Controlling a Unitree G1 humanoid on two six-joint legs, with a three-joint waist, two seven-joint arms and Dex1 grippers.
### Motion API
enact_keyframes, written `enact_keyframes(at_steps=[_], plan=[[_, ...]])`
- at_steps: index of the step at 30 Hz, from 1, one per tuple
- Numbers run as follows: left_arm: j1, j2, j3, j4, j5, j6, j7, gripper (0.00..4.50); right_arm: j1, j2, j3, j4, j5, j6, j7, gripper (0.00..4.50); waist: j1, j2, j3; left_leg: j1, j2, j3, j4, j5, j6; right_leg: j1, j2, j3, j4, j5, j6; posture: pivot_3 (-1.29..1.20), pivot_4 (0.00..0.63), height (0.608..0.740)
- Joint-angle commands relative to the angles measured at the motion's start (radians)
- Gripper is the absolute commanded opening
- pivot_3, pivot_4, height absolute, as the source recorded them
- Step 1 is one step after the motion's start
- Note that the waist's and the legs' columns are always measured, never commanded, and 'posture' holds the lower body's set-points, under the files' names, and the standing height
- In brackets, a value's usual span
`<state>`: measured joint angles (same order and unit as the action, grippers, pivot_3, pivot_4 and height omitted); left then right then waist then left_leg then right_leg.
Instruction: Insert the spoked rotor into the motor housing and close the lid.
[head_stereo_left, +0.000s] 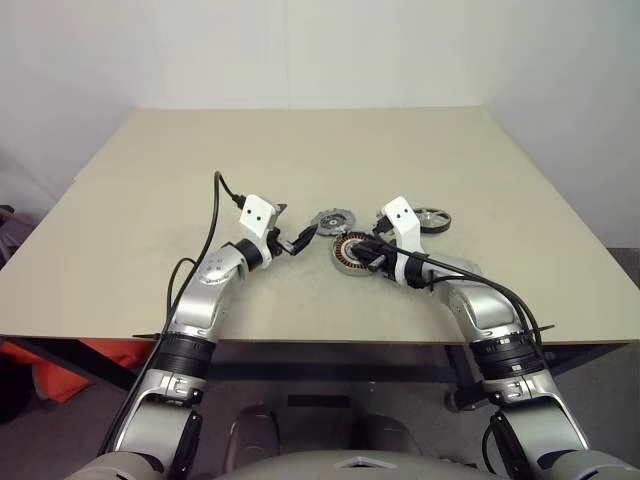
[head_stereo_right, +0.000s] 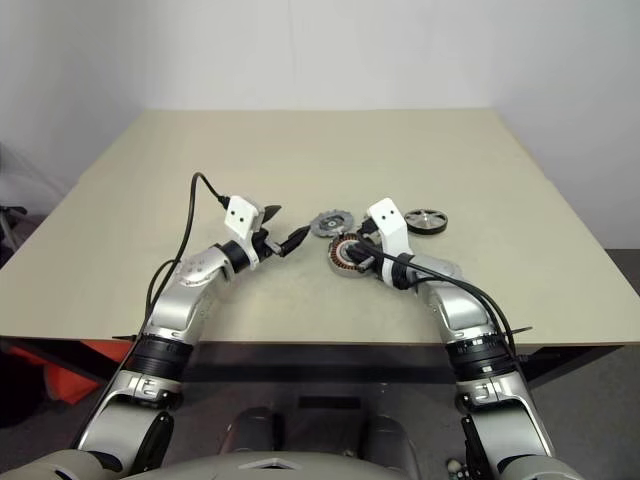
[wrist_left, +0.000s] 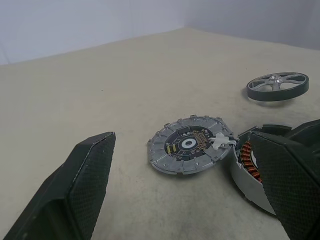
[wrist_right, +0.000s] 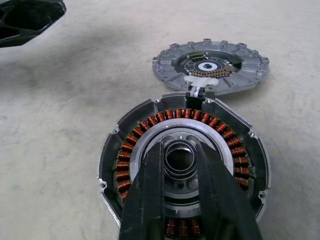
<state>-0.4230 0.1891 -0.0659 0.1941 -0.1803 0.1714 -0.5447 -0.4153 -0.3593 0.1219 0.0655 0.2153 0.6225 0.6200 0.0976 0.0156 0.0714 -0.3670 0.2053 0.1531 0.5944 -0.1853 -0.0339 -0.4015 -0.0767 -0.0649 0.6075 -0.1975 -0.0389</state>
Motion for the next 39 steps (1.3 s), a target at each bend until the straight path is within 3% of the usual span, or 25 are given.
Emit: enact_keyframes(at_steps=[1,10,13,17,26,34,39], plan=[[-0.020,0.006,0.014,-0.025,-0.007,-0.009,0.002,4.50,-0.012,-0.005,-0.010,-0.032,-0.004,-0.037,0.000,1.85,0.000,0.000,0.000,0.000,0.000,0.000,0.000,0.000,0.000,0.000,0.000,0.000,0.000,0.000,0.000,0.00,0.000,0.740],[-0.022,0.003,0.011,-0.020,-0.006,-0.012,0.001,4.50,-0.028,0.008,-0.037,-0.029,0.006,-0.062,-0.017,1.85,0.000,0.000,0.000,0.000,0.000,0.000,0.000,0.000,0.000,0.000,0.000,0.000,0.000,0.000,0.000,0.00,0.000,0.740],[-0.023,0.003,0.012,-0.017,-0.005,-0.013,0.002,4.50,-0.032,0.011,-0.042,-0.022,0.008,-0.065,-0.023,1.23,0.000,0.000,0.000,0.000,0.000,0.000,0.000,0.000,0.000,0.000,0.000,0.000,0.000,0.000,0.000,0.00,0.000,0.740],[-0.024,0.004,0.012,-0.015,-0.004,-0.014,0.003,4.50,-0.029,0.010,-0.040,-0.028,0.008,-0.063,-0.017,0.03,0.000,0.000,0.000,0.000,0.000,0.000,0.000,0.000,0.000,0.000,0.000,0.000,0.000,0.000,0.000,0.00,0.000,0.740],[-0.024,0.005,0.012,-0.017,-0.003,-0.015,0.006,4.50,-0.018,0.009,-0.013,-0.058,0.008,-0.052,0.019,0.03,0.000,0.000,0.000,0.000,0.000,0.000,0.000,0.000,0.000,0.000,0.000,0.000,0.000,0.000,0.000,0.00,0.000,0.740],[-0.019,0.005,0.012,-0.022,-0.003,-0.014,0.009,4.50,-0.009,0.028,0.021,0.079,-0.050,-0.098,-0.007,0.03,-0.001,0.000,0.000,0.000,0.000,0.000,0.000,0.000,0.000,0.000,0.000,0.000,0.000,0.000,0.000,0.00,0.000,0.740],[-0.017,0.011,0.018,-0.026,-0.005,-0.012,0.010,4.50,-0.017,0.026,0.000,0.062,-0.037,-0.100,-0.001,0.03,-0.001,0.000,0.000,0.001,0.000,0.000,0.000,0.000,0.000,0.001,0.000,0.000,0.000,0.000,0.000,0.00,0.000,0.740]])
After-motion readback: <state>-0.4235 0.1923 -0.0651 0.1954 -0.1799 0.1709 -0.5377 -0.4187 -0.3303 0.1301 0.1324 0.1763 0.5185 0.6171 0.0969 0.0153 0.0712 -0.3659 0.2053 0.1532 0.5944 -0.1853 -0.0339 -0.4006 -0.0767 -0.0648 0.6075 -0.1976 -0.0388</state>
